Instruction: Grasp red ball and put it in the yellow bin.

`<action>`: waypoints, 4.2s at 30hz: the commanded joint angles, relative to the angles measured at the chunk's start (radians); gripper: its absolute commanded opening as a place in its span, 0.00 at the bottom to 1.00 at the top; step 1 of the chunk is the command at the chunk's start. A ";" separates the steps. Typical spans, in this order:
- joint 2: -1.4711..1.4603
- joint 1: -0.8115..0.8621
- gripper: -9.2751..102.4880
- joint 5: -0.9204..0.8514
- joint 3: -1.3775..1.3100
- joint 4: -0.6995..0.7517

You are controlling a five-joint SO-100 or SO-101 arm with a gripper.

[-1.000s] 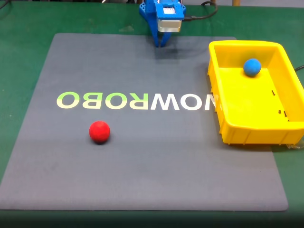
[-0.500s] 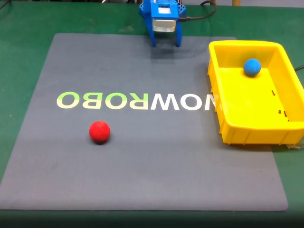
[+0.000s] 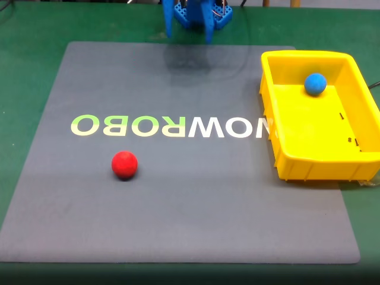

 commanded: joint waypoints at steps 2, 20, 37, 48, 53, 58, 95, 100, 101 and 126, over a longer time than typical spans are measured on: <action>-0.256 0.051 0.38 -0.008 -0.176 -0.172; -1.141 0.112 0.37 0.058 -0.673 -0.561; -1.643 0.094 0.38 0.087 -1.184 -0.560; -1.848 0.063 0.38 0.100 -1.402 -0.557; -1.936 0.055 0.38 0.107 -1.474 -0.568; -1.982 0.037 0.38 0.110 -1.489 -0.618; -2.252 -0.011 0.30 0.114 -1.620 -0.836; -2.260 -0.006 0.09 0.100 -1.620 -0.833; -2.261 -0.003 0.08 0.098 -1.620 -0.836; -2.178 0.008 0.08 0.081 -1.620 -0.834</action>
